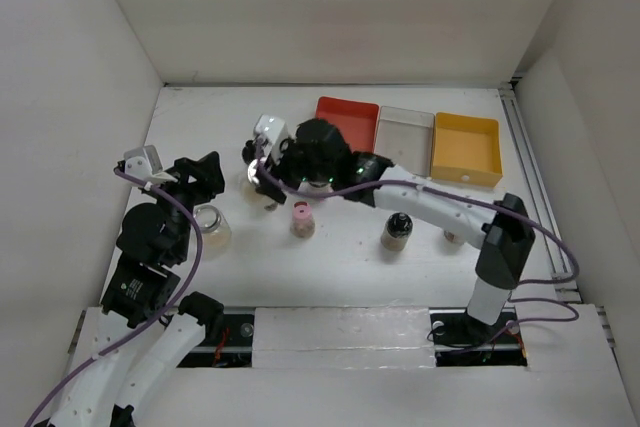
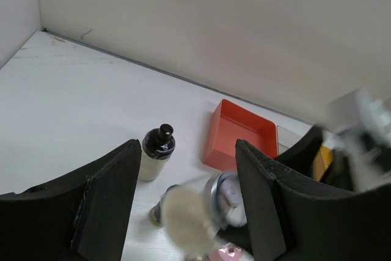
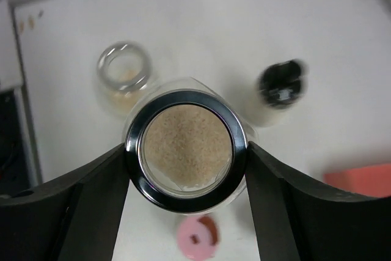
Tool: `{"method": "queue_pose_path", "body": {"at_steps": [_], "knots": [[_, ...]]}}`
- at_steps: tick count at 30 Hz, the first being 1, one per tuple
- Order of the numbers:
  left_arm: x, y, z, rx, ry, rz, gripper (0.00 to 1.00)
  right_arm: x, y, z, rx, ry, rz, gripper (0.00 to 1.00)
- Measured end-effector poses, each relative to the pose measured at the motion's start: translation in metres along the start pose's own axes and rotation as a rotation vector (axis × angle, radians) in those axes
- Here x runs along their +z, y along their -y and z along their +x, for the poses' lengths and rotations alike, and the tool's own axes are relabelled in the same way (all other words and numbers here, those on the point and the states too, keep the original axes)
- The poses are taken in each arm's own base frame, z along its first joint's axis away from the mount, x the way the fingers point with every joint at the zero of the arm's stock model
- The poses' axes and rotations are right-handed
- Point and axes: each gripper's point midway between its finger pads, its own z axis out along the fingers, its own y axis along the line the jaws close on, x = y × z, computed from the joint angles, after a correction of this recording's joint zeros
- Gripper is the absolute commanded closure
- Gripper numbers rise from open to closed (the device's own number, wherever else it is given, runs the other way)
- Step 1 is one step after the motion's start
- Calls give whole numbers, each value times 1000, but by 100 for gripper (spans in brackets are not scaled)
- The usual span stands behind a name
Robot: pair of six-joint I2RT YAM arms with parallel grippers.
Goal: Organize the condiment bottles
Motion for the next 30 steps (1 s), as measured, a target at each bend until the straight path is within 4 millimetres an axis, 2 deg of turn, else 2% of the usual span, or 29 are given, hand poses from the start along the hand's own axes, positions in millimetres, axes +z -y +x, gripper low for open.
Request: {"method": "queue_pose_path", "body": {"at_steps": [2,4,7,9,11,13,15,18,20,21,30], "knots": [[0,0,0,-1,2,1,41,-20,30,-29,9,79,60,55],[0,0,0,-1,2,1,41,-44,85,-56,24,160,175,55],[0,1,0,-1,2,3,41,-63,163,-67,53,210,334,55],[0,1,-1,-2,2,5,41,-70,217,-61,77,213,441,55],[0,1,-1,-2,3,6,41,-68,269,-44,107,193,531,54],[0,2,-1,-3,2,10,41,-60,311,-17,138,152,595,54],[1,2,0,-3,2,11,41,-50,345,13,168,104,640,54],[1,2,3,-1,-3,11,41,-34,376,61,213,23,672,54],[2,2,4,1,-9,10,41,-27,383,90,240,-33,677,54],[2,2,5,2,-9,10,41,-26,386,97,238,-48,686,54],[4,3,7,6,-19,10,41,-17,376,106,249,-70,667,54]]}}
